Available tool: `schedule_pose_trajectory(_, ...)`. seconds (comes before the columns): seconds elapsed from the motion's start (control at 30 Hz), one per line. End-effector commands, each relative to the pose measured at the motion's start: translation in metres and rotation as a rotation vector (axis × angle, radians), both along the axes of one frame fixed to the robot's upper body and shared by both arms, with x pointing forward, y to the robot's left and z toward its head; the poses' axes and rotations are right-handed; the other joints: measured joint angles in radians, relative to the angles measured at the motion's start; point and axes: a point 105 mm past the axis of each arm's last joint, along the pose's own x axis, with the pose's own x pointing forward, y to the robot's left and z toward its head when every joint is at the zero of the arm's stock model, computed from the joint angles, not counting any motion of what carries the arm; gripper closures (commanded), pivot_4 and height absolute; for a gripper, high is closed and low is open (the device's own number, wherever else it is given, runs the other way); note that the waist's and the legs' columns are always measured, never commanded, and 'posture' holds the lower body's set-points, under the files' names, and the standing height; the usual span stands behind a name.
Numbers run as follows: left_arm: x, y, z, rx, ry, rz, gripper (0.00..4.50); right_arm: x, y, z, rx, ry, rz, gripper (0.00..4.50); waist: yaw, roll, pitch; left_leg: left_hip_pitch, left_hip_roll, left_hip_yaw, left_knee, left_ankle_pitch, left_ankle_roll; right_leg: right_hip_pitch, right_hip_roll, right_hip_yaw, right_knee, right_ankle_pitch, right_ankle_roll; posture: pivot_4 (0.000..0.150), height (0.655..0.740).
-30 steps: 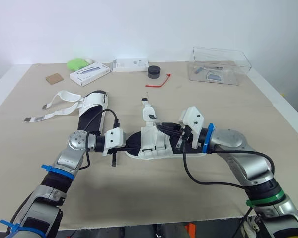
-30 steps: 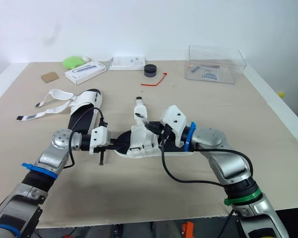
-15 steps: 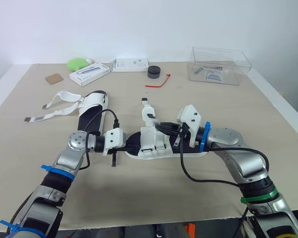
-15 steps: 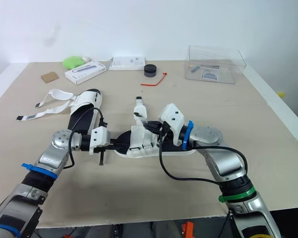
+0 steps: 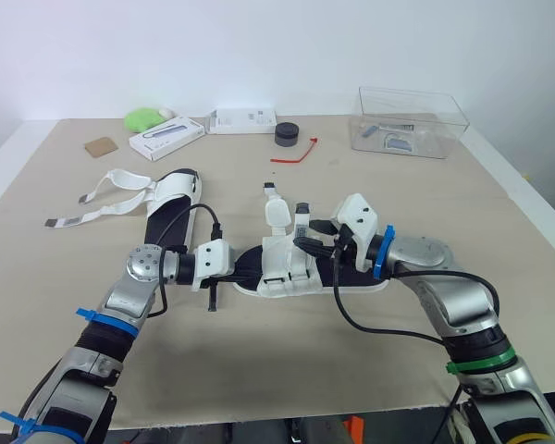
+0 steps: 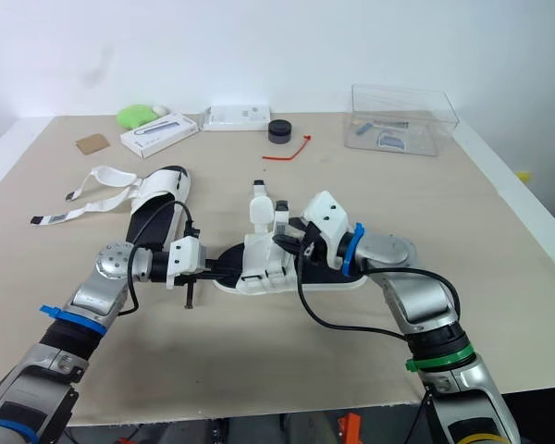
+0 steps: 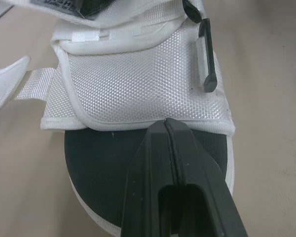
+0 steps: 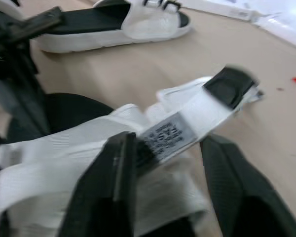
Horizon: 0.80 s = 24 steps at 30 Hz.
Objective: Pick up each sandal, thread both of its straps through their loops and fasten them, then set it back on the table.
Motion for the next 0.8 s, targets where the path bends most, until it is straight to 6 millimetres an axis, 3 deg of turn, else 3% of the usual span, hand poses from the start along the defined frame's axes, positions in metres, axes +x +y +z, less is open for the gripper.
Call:
schedule_pose_trajectory(0.03,-0.002,-0.001,-0.004,0.016,0.0,-0.008,4.5,0.004,-0.009,0.029,0.001,-0.125,-0.024,2.53,0.0,0.0,0.0,0.0,0.0,0.0,0.0,0.0,0.0,0.0,0.0,0.0,0.0,0.0,0.0,0.15,0.74)
schedule_pose_trajectory(0.33,-0.001,-0.002,-0.004,0.015,-0.003,-0.011,4.5,0.007,-0.003,0.078,0.059,-0.248,-0.001,2.53,0.0,0.0,0.0,0.0,0.0,0.0,0.0,0.0,0.0,0.0,0.0,0.0,0.0,0.0,0.0,0.15,0.74)
schedule_pose_trajectory(0.4,-0.002,-0.002,-0.004,0.016,-0.005,-0.017,4.5,0.003,0.005,0.076,0.076,-0.21,0.051,2.76,0.0,0.0,0.0,0.0,0.0,0.0,0.0,0.0,0.0,0.0,0.0,0.0,0.0,0.0,0.0,0.15,0.74)
schedule_pose_trajectory(0.47,-0.003,-0.002,-0.005,0.024,-0.012,-0.025,4.5,0.004,0.01,0.069,0.08,-0.17,0.067,3.38,0.0,0.0,0.0,-0.001,0.0,0.0,0.0,0.0,0.0,0.0,0.0,-0.001,0.0,0.0,0.0,0.15,0.74)
schedule_pose_trajectory(0.53,-0.003,-0.002,-0.005,0.027,-0.015,-0.028,4.5,0.008,0.013,0.056,0.05,-0.108,0.077,4.29,0.0,0.0,0.0,-0.001,0.0,0.0,0.0,0.0,0.0,-0.001,0.0,-0.001,0.0,0.0,0.0,0.15,0.74)
schedule_pose_trajectory(0.57,-0.003,-0.002,-0.005,0.027,-0.016,-0.028,4.5,0.01,0.014,0.048,0.024,-0.074,0.09,4.45,0.0,0.0,0.0,-0.001,0.0,0.0,0.0,0.0,0.0,0.0,0.0,-0.001,0.0,0.0,0.0,0.15,0.74)
schedule_pose_trajectory(0.8,0.0,-0.001,-0.004,0.041,-0.034,-0.032,4.5,0.029,0.012,0.024,-0.15,0.01,0.117,4.45,-0.001,0.0,0.0,-0.001,0.0,0.0,0.0,0.0,0.0,-0.001,0.0,0.0,0.0,0.0,0.0,0.15,0.74)
